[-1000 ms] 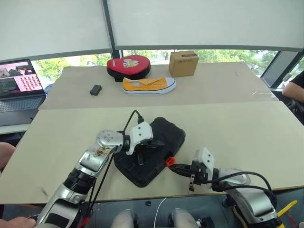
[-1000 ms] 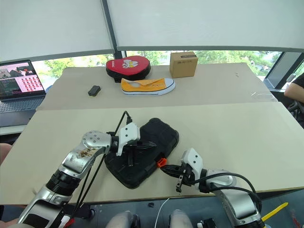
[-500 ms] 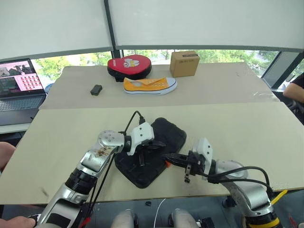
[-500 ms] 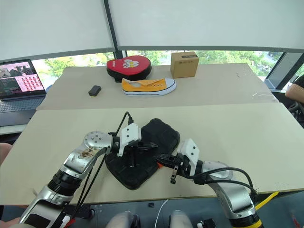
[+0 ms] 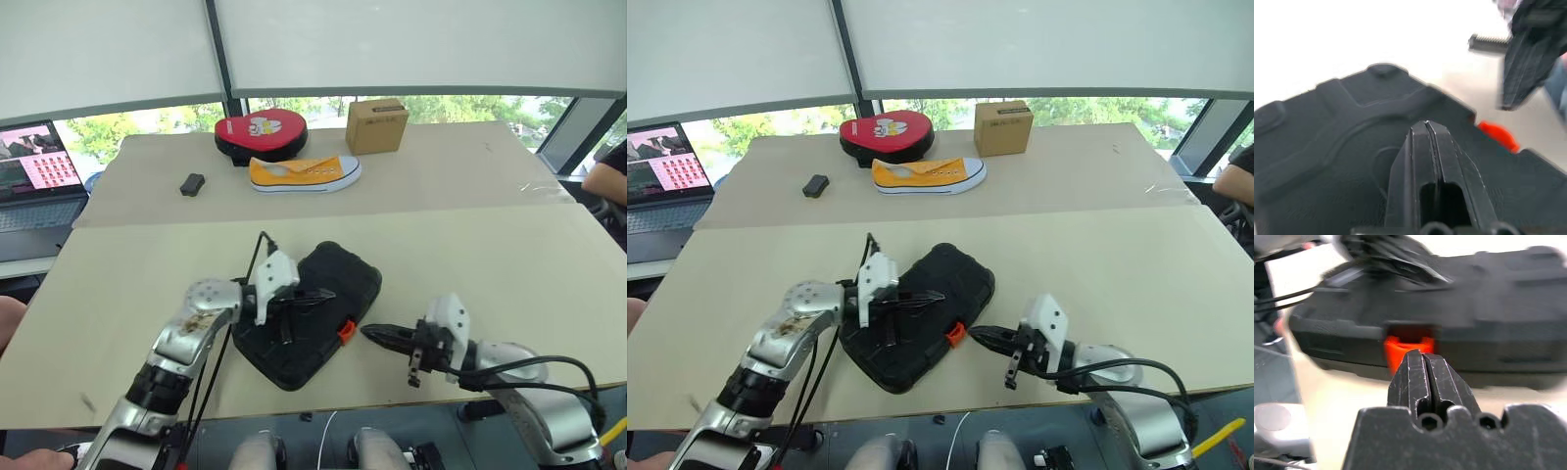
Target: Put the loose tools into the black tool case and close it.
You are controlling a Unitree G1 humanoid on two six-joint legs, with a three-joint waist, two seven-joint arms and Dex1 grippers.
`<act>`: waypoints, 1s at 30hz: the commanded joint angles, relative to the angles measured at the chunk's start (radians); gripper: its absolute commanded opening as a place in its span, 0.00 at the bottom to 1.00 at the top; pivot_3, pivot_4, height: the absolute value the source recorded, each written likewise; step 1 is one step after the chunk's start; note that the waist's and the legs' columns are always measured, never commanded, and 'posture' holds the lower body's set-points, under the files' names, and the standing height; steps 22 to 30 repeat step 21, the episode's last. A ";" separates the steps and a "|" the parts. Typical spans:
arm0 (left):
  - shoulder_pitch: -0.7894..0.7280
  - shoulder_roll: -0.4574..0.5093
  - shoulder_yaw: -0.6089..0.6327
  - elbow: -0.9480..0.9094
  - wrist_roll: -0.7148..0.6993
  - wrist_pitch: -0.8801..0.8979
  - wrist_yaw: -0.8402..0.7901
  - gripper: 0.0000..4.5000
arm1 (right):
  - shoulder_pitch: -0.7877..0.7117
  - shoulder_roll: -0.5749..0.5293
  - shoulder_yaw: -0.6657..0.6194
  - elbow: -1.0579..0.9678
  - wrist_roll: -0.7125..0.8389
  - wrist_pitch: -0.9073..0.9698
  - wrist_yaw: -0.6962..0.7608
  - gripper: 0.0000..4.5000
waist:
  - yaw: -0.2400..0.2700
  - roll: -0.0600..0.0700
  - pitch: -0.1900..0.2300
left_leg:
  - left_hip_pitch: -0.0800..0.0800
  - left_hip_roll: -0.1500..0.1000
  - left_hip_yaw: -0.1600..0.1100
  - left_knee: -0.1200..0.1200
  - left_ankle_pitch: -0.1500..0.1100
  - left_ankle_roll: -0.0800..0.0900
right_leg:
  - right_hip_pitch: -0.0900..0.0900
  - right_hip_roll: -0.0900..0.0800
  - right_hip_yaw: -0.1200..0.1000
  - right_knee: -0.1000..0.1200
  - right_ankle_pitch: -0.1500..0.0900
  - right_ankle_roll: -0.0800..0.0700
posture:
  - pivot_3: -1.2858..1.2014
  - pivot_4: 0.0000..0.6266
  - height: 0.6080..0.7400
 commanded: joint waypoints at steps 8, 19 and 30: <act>0.338 0.238 0.462 -0.124 -0.124 -0.013 0.023 0.84 | 0.052 -0.122 -0.207 0.128 -0.026 -0.358 0.217 0.88 | 0.007 -0.007 0.027 | -0.009 0.000 0.001 0.003 -0.001 -0.002 | -0.006 0.006 -0.003 -0.003 0.001 0.003 | 0.52 0.24 1.00; 0.705 0.226 0.686 -0.150 -0.038 -0.206 0.074 0.99 | -0.019 -0.208 -0.236 0.392 -0.047 -0.527 0.380 1.00 | 0.027 -0.010 0.033 | -0.015 -0.002 0.004 0.013 -0.004 0.001 | -0.011 -0.001 -0.008 -0.001 0.005 0.005 | 0.52 0.24 1.00; 0.709 0.211 0.685 -0.182 -0.034 -0.210 0.100 0.99 | -0.045 -0.203 -0.229 0.429 -0.055 -0.545 0.376 1.00 | 0.030 -0.010 0.033 | -0.016 -0.002 0.004 0.015 -0.004 0.002 | -0.010 -0.002 -0.008 -0.001 0.006 0.004 | 0.52 0.24 1.00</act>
